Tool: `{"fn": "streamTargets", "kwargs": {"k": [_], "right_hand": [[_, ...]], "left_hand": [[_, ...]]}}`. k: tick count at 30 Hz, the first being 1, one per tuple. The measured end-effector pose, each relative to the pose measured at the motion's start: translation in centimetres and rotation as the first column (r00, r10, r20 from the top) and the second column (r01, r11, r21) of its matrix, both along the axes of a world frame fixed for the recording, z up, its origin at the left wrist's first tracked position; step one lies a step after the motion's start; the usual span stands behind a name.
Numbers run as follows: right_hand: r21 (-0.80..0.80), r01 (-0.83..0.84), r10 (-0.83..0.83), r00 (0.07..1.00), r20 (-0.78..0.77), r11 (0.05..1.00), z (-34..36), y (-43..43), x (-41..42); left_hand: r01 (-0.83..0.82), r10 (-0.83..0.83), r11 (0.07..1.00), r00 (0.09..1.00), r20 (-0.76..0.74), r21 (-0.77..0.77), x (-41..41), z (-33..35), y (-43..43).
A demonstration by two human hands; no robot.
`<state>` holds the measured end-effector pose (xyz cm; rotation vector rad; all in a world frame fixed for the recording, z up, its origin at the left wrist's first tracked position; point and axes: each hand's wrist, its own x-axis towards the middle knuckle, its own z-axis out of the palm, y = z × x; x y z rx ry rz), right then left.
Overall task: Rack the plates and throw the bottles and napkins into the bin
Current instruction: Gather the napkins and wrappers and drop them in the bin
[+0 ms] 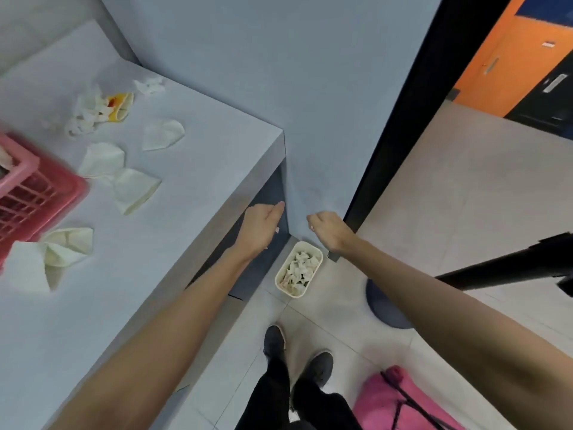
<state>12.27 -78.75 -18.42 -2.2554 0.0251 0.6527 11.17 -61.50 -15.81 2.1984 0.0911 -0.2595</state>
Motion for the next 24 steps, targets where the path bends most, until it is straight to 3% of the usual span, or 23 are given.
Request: {"fn": "streamTargets", "kwargs": {"k": [6,10,15,24], "right_hand": [[0.03,0.025,-0.023,0.999,-0.049,0.999,-8.4,-1.4,-0.5],[0.009,0.15,-0.149,0.987,-0.061,0.989,-16.6,-2.2,-0.5],[-0.031,0.267,-0.269,0.954,-0.13,0.963,-28.8,-2.9,-0.4],[-0.05,0.298,-0.302,0.947,-0.113,0.953,-47.0,-2.8,2.1]], "left_hand": [[0.004,-0.033,0.994,0.967,-0.253,-0.112,-0.1,-10.4,-0.9],[0.002,-0.025,0.998,0.919,-0.393,-0.06,0.8,-19.4,-1.1],[-0.118,0.047,0.985,0.887,-0.459,-0.127,2.1,-32.5,-1.3],[0.05,-0.087,0.995,0.876,-0.474,-0.09,3.6,-53.6,-1.9]]}}
